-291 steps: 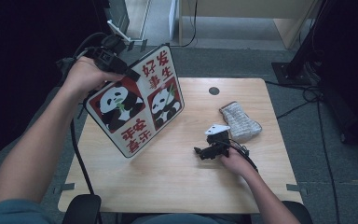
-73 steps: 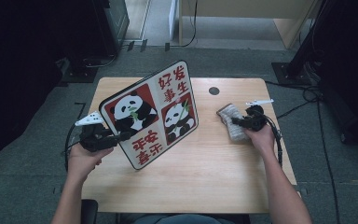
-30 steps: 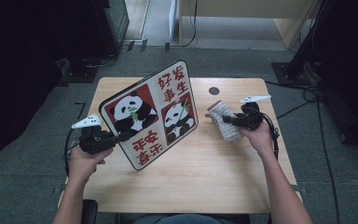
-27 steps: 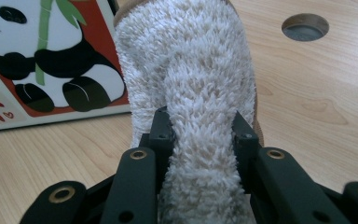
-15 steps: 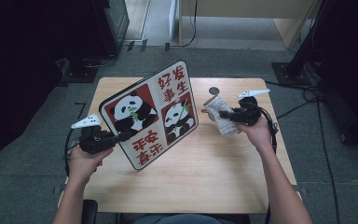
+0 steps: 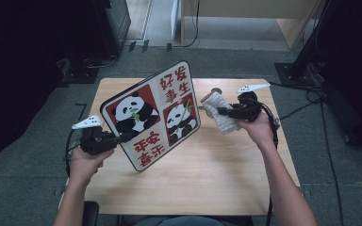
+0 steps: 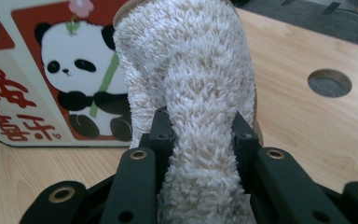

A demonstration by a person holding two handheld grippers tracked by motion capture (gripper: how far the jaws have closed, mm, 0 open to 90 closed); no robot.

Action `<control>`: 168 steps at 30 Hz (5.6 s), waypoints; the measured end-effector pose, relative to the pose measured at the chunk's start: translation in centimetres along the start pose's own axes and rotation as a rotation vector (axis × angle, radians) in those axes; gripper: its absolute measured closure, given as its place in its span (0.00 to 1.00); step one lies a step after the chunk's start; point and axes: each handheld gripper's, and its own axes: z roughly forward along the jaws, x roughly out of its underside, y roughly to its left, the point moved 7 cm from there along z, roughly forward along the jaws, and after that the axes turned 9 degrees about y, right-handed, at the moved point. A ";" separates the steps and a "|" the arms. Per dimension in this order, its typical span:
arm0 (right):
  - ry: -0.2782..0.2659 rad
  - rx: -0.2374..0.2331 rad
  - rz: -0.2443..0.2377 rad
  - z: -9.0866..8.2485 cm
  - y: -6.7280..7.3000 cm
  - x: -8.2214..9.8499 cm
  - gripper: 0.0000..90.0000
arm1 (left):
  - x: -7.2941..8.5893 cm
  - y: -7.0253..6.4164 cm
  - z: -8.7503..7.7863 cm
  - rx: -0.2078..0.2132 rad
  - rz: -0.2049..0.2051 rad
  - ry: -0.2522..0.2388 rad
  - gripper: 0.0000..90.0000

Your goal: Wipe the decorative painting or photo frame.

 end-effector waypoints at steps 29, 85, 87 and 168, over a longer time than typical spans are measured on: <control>-0.082 -0.008 -0.165 -3.5 5.4 -9.5 0.77 | 0.0 -0.1 0.0 -0.007 0.016 0.016 0.90; -0.092 0.005 -0.163 1.6 6.7 -11.8 0.75 | -0.1 0.0 -0.1 0.012 0.040 0.030 0.90; -0.091 0.000 -0.154 1.7 6.6 -11.6 0.75 | -0.1 0.0 -0.1 0.009 0.041 0.033 0.90; -0.015 -0.049 -0.099 5.6 4.5 -3.0 0.75 | -0.4 -0.1 -1.0 0.015 0.024 0.002 0.86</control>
